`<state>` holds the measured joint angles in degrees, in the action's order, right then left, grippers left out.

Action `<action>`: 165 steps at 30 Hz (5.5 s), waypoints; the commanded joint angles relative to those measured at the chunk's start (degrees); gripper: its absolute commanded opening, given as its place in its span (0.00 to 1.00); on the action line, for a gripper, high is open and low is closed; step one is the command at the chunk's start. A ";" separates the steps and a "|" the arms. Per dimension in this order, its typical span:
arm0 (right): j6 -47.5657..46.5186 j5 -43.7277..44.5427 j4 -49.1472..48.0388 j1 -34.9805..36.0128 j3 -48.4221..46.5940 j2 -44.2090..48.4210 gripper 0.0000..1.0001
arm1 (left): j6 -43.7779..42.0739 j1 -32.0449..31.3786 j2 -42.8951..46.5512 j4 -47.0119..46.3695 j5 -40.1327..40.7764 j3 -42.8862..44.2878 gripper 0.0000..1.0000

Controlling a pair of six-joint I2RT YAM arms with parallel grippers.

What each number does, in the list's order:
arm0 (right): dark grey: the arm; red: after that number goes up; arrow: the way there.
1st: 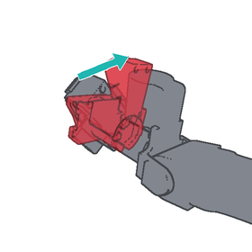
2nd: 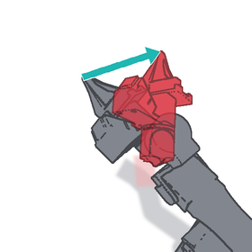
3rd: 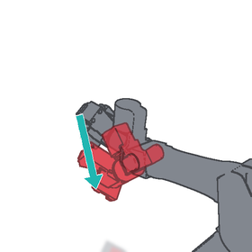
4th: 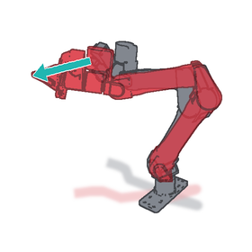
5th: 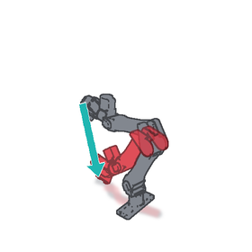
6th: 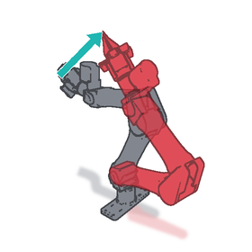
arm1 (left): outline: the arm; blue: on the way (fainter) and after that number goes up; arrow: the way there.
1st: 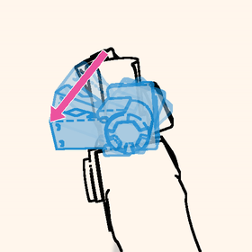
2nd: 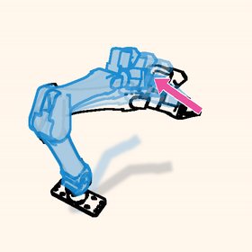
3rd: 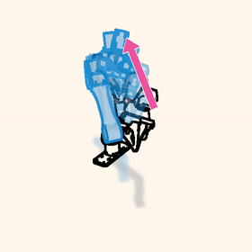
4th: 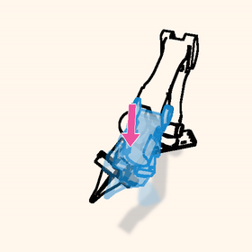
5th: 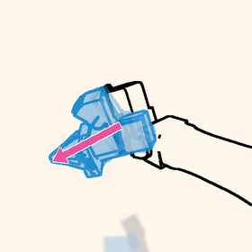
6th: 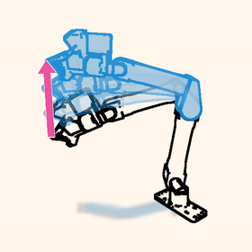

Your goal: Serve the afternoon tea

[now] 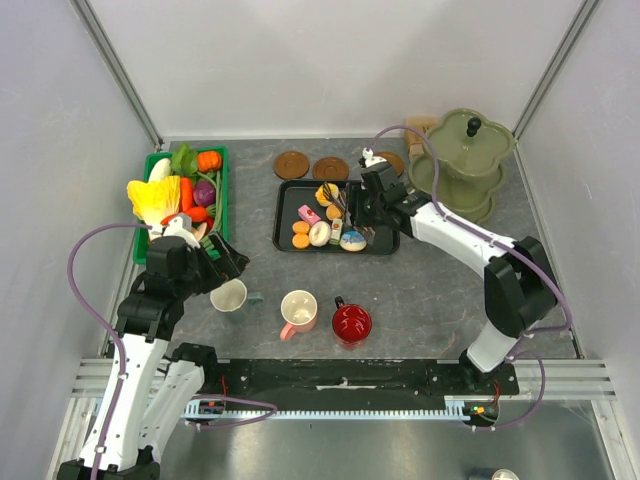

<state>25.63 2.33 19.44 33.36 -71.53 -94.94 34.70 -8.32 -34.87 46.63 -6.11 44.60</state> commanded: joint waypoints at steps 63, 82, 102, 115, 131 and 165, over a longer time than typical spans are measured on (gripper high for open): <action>16.90 14.37 17.37 -1.11 25.90 44.47 0.36 | 1.60 0.32 -0.98 -4.09 -4.88 0.14 0.99; 21.22 23.96 18.89 -14.81 29.51 48.09 0.34 | 1.07 0.32 -2.13 -5.32 -6.02 -1.09 0.99; 17.35 8.66 -1.77 -29.84 35.57 35.09 0.34 | 0.99 0.32 -3.01 -4.97 -4.97 -0.74 0.99; 16.03 6.99 -3.80 -32.31 38.92 35.70 0.65 | 0.90 0.32 -3.71 -5.06 -4.97 -0.48 0.99; 14.36 13.49 8.14 -32.40 32.33 40.26 0.70 | 0.81 0.32 -3.80 -4.97 -4.97 -0.48 0.99; 2.50 -12.72 13.43 -3.58 8.35 27.89 0.63 | 3.62 0.23 -7.40 -8.84 -13.23 -1.09 0.99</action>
<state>25.78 -18.87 38.61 25.15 -56.77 -62.85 36.95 -8.32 -41.23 40.01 -16.71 43.44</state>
